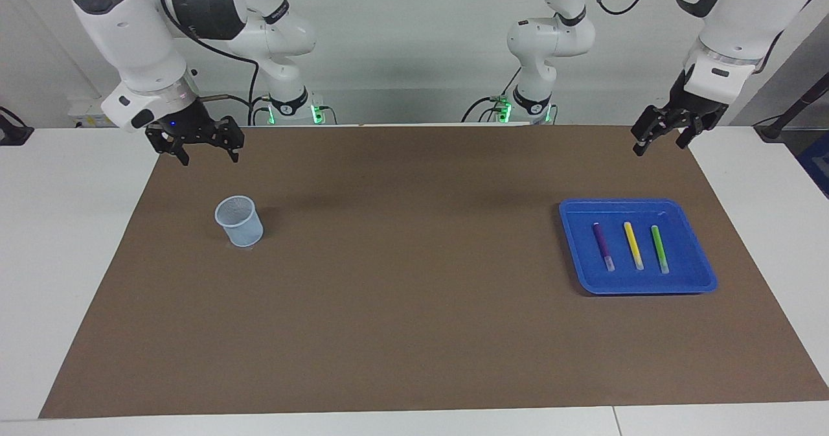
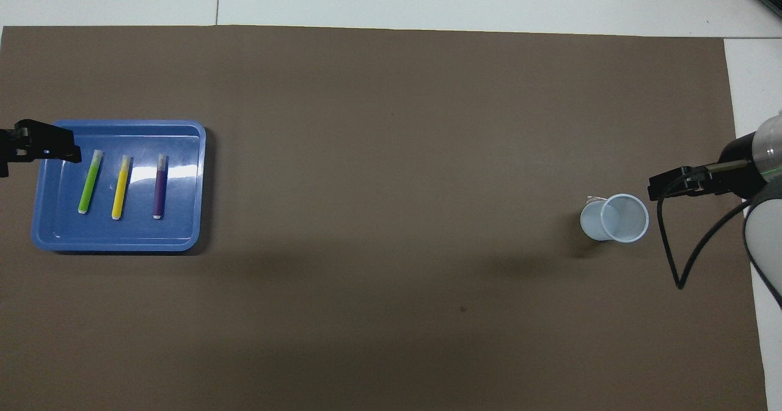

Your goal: Right arm passes pens to left for tray arrangement

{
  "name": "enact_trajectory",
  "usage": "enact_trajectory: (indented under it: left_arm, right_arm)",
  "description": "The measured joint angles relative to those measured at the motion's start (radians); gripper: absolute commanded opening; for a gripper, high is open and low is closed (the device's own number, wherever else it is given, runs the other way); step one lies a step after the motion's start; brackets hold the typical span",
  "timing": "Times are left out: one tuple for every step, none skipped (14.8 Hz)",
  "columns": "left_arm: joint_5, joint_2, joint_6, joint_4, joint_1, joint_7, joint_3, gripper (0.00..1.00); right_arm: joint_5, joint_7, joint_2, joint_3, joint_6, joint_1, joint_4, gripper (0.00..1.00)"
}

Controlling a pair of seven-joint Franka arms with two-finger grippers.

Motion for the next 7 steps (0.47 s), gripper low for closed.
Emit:
enact_trajectory:
  left_arm:
    - [0.000,0.000,-0.002,0.000,0.000,0.019,0.000,1.00]
    - [0.000,0.000,-0.004,0.000,0.001,0.039,0.000,1.00]
    - [0.000,0.000,-0.007,0.000,0.003,0.056,0.000,1.00]
    - [0.000,0.000,-0.010,0.000,0.005,0.067,0.000,1.00]
    - [0.000,0.000,-0.013,0.000,0.007,0.073,-0.001,1.00]
    - [0.000,0.000,-0.017,0.000,0.007,0.077,-0.002,1.00]
    - [0.000,0.000,-0.021,0.000,0.008,0.078,-0.002,1.00]
  right_arm:
    - [0.000,0.000,0.000,0.000,0.000,0.000,0.000,1.00]
    - [0.000,0.000,0.000,0.000,0.000,0.000,0.000,1.00]
    - [0.000,0.000,0.000,0.000,0.000,0.000,0.000,1.00]
    - [0.000,0.000,0.000,0.000,0.000,0.000,0.000,1.00]
    - [0.000,0.000,0.000,0.000,0.000,0.000,0.000,1.00]
    - [0.000,0.000,0.000,0.000,0.000,0.000,0.000,1.00]
    - [0.000,0.000,0.000,0.000,0.000,0.000,0.000,1.00]
